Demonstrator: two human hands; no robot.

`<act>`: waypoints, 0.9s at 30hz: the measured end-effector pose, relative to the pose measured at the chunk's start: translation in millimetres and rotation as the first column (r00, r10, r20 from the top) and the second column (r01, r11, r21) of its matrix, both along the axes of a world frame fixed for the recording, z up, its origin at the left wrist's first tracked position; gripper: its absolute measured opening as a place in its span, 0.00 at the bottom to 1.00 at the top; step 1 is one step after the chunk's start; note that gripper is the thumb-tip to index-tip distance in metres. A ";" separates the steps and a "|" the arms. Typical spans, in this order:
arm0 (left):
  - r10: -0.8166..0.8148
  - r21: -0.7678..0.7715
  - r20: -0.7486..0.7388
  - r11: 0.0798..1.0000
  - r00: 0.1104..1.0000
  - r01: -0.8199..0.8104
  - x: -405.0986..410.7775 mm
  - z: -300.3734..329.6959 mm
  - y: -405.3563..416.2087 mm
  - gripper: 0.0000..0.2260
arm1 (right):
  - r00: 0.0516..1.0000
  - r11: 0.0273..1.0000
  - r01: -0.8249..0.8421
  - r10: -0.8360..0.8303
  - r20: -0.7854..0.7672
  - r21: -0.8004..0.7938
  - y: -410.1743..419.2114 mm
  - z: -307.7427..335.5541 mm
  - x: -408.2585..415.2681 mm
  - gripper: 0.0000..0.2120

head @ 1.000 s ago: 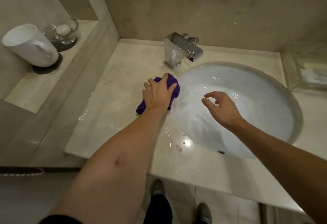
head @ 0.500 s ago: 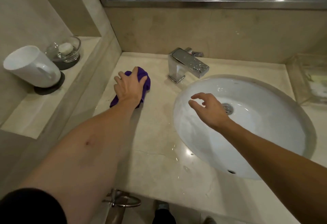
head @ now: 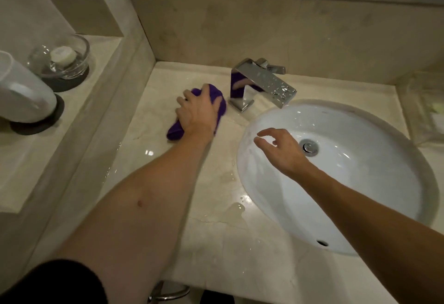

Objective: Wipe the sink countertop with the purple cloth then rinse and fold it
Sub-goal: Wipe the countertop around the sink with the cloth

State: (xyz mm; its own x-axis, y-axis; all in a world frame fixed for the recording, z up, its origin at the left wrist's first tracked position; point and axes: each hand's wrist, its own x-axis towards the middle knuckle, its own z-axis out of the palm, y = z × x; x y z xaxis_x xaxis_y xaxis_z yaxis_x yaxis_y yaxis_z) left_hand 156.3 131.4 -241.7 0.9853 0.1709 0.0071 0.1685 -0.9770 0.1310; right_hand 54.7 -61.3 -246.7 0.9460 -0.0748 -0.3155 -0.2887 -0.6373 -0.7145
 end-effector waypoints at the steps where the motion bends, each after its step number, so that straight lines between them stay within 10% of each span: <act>1: -0.021 -0.002 -0.005 1.000 1.000 0.021 -7.7 -1.1 -12.4 0.24 | 1.000 1.000 -0.003 0.003 -0.005 0.001 -2.5 2.3 -2.0 0.20; 17: -0.189 0.037 -0.060 0.981 0.980 0.191 -86.5 7.9 -88.7 0.25 | 1.000 0.999 -0.025 0.026 0.015 -0.042 -46.3 5.2 -63.4 0.19; 27: 0.041 -0.060 -0.076 0.997 0.996 -0.045 -138.6 39.5 -55.4 0.25 | 0.997 0.997 -0.075 0.075 0.036 0.015 -73.1 34.2 -83.4 0.19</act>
State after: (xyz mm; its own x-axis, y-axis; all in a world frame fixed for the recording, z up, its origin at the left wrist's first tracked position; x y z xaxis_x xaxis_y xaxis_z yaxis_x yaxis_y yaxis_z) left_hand 17.7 76.0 -202.2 0.9744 0.2108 -0.0785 0.2217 -0.9591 0.1762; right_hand -28.7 -134.4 -212.5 0.9594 0.0018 -0.2821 -0.2146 -0.6443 -0.7340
